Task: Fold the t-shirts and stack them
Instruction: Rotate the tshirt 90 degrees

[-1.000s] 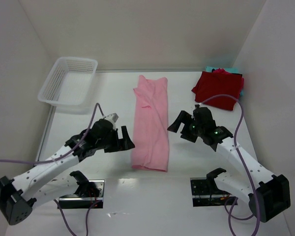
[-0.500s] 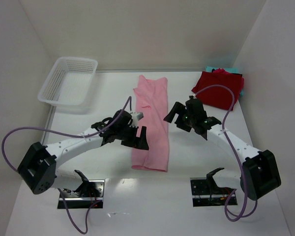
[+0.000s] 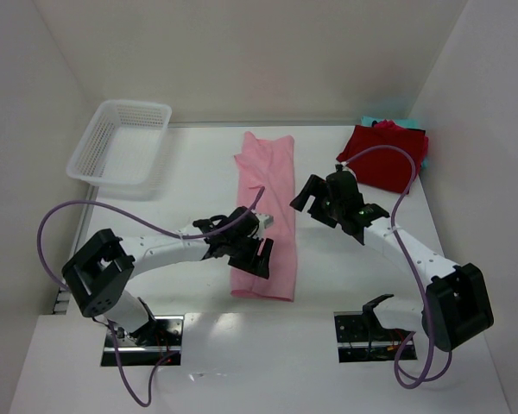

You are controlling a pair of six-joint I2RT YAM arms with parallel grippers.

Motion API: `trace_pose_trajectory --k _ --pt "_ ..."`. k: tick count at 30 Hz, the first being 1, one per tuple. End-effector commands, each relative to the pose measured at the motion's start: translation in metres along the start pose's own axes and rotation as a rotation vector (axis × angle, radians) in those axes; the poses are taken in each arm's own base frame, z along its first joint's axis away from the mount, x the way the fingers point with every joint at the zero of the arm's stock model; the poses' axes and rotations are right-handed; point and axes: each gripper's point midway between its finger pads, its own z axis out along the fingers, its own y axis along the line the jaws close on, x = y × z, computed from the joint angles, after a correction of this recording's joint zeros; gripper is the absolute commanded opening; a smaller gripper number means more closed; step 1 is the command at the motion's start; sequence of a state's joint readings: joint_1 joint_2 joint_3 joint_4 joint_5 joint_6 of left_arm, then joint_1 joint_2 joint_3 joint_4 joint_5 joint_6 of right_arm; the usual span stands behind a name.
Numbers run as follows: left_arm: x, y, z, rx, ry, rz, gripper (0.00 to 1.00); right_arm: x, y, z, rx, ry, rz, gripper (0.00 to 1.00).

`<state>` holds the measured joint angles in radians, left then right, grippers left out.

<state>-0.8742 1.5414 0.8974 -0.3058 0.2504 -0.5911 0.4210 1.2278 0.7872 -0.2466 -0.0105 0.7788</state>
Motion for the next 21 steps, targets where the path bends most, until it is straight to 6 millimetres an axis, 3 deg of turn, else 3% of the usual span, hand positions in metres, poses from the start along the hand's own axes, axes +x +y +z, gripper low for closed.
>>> trace_pose_trajectory --k 1,11,13,21 --pt "-0.013 0.005 -0.003 -0.059 -0.071 -0.033 0.72 -0.024 0.02 -0.008 -0.037 -0.079 -0.021 0.92" --pt "0.015 -0.001 0.028 -0.086 0.004 -0.044 0.6 -0.022 0.018 -0.011 -0.029 -0.071 -0.021 0.92" --pt "0.014 -0.001 0.028 -0.104 -0.008 -0.057 0.49 -0.023 0.016 -0.013 -0.023 -0.078 -0.021 0.92" --pt "0.02 0.009 0.022 -0.159 -0.014 -0.107 0.25 -0.02 0.013 -0.016 -0.023 -0.078 -0.021 0.92"
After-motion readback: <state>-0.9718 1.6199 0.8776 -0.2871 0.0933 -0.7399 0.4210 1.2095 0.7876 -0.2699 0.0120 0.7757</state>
